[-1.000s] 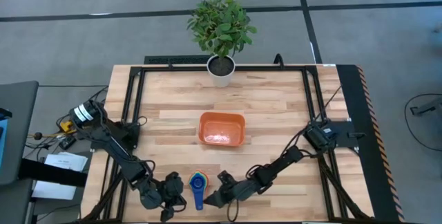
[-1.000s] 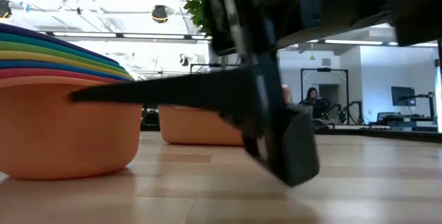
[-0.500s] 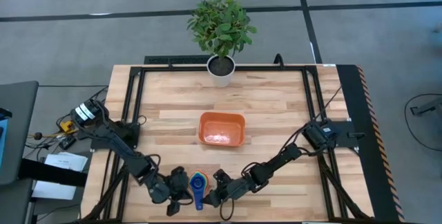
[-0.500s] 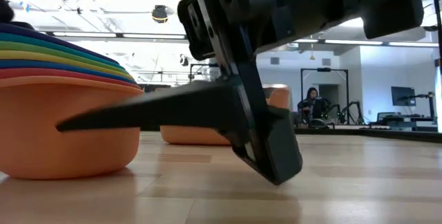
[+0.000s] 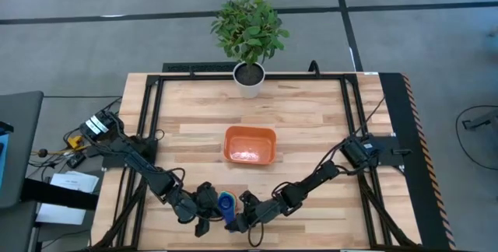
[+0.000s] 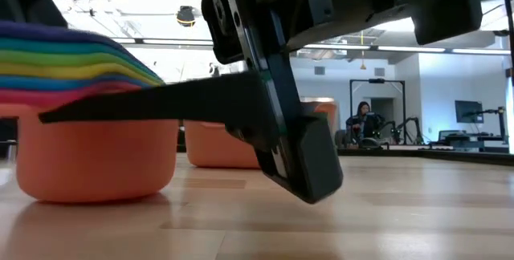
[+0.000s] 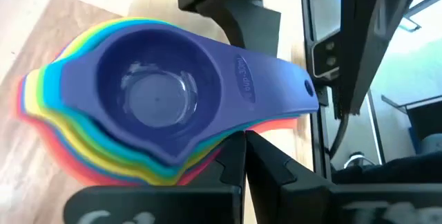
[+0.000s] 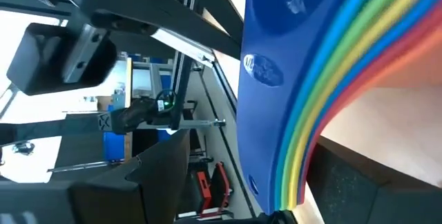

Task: Nest measuring cups in basket
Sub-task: Put the colored measuring cups into the orange bin

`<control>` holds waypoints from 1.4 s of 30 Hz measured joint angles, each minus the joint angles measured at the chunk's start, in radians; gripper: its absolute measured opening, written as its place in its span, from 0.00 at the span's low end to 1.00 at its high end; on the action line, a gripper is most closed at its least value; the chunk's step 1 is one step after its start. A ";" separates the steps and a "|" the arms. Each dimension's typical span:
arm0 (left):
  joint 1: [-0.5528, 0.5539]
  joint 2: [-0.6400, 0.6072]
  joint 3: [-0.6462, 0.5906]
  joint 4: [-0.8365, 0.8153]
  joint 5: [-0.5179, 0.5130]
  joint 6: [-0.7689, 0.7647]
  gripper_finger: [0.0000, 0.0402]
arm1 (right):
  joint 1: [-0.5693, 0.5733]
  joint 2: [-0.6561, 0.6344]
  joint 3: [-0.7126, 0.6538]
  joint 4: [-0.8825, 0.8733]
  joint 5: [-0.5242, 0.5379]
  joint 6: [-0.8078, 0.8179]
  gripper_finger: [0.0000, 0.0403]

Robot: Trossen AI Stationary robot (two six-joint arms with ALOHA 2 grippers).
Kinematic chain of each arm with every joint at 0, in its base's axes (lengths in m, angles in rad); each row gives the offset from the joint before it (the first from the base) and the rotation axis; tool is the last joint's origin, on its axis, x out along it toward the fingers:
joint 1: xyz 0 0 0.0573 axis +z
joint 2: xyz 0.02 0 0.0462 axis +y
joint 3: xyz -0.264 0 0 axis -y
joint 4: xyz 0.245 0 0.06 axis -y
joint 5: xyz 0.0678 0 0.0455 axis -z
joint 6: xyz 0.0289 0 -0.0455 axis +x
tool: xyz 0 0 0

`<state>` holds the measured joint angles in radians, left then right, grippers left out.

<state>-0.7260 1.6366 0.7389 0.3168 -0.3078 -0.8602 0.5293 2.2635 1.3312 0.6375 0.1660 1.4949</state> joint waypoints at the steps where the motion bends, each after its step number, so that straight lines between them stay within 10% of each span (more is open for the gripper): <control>1: 0.004 0.000 0.000 0.000 0.000 0.000 0.00 | 0.000 0.000 0.000 -0.004 0.001 -0.003 0.72; 12: -0.008 0.000 0.000 0.016 0.182 -0.025 0.00 | -0.002 0.000 -0.001 -0.057 -0.006 -0.026 0.72; 42: 0.031 0.001 0.001 0.013 0.190 -0.008 0.00 | -0.048 0.000 -0.001 -0.055 -0.096 -0.081 0.72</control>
<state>-0.6949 1.6375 0.7395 0.3296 -0.1176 -0.8683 0.4816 2.2635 1.3304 0.5827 0.0704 1.4136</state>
